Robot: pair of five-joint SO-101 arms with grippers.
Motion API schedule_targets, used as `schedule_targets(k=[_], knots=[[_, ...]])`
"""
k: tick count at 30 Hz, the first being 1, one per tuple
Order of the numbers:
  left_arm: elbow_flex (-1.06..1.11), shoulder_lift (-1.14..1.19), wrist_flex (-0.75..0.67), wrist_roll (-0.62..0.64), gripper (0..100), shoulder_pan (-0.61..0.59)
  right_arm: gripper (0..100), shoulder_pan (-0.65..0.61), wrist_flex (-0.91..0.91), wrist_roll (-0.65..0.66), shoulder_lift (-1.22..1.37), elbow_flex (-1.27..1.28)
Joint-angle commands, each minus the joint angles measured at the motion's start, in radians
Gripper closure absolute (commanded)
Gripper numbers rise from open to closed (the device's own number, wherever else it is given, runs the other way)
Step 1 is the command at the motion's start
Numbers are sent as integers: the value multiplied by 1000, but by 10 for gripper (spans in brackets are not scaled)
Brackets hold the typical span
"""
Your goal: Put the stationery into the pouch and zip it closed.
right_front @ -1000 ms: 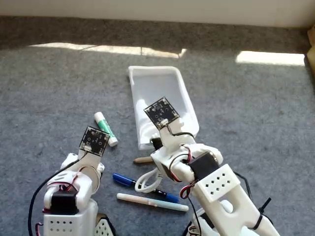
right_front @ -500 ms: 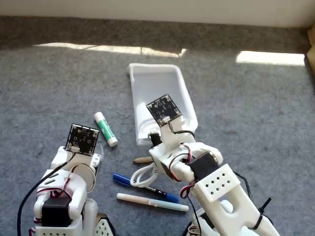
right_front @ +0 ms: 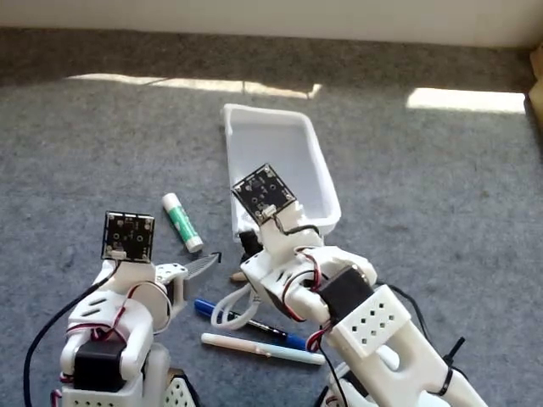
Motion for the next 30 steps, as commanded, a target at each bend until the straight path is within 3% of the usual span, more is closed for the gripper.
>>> schedule_targets(k=[1, 20, 25, 30], knots=[[47, -4, -89, 12, 617, 99, 994, -24, 45, 0, -28, -102], [231, -2, -402, -12, 620, 147, 994, -90, 56, 2, -28, -104], [286, -2, -497, -17, 691, 143, 994, -91, 58, 2, -28, -104], [306, -2, -526, -74, 699, 102, 994, -87, 59, 2, -30, -104]])
